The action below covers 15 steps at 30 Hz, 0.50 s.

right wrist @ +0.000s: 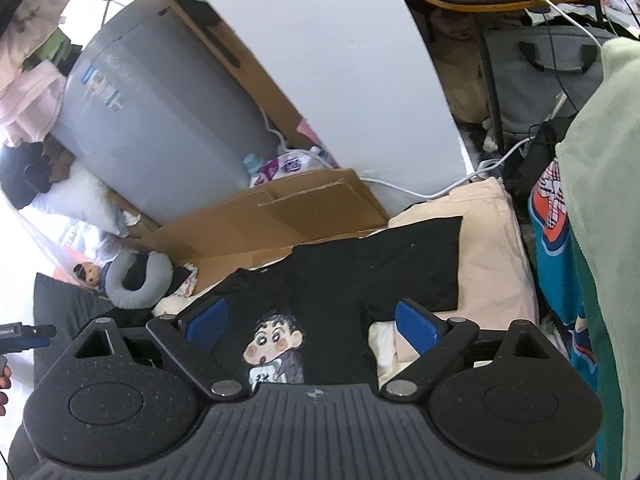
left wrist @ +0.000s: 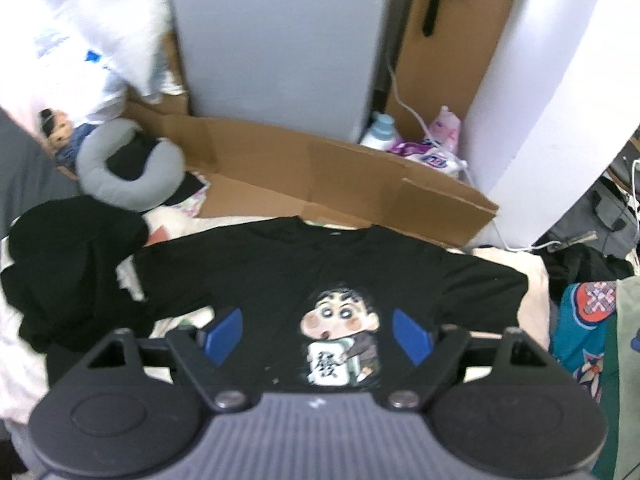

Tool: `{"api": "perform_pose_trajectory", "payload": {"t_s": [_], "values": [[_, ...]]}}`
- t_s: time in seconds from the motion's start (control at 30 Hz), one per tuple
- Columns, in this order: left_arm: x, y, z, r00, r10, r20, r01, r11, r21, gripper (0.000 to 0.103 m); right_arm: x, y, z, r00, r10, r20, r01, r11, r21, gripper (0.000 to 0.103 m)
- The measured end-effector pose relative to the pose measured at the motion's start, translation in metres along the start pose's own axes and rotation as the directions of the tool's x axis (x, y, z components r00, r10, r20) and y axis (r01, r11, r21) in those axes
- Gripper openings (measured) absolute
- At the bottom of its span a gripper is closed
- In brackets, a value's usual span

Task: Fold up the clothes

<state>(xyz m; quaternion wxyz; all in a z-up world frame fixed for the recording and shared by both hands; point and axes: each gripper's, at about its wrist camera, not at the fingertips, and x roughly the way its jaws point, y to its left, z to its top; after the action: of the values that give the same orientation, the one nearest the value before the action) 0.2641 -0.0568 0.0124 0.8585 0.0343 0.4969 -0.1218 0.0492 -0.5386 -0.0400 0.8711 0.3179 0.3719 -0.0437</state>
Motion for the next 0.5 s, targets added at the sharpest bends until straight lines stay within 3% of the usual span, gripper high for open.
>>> {"api": "perform_pose_trajectory", "payload": {"t_s": [0.23, 0.5], "values": [[0.047, -0.04, 0.029, 0.998, -0.055, 0.017, 0.054, 0.998, 0.018, 0.085, 0.029, -0.033, 0.002, 0.999, -0.04, 0.013, 0.04, 0.998, 0.041, 0.095], [0.114, -0.067, 0.034, 0.994, -0.104, 0.017, 0.104, 0.995, 0.0, 0.088, 0.062, -0.064, -0.012, 0.998, -0.06, 0.022, 0.059, 0.997, 0.052, 0.095]]}}
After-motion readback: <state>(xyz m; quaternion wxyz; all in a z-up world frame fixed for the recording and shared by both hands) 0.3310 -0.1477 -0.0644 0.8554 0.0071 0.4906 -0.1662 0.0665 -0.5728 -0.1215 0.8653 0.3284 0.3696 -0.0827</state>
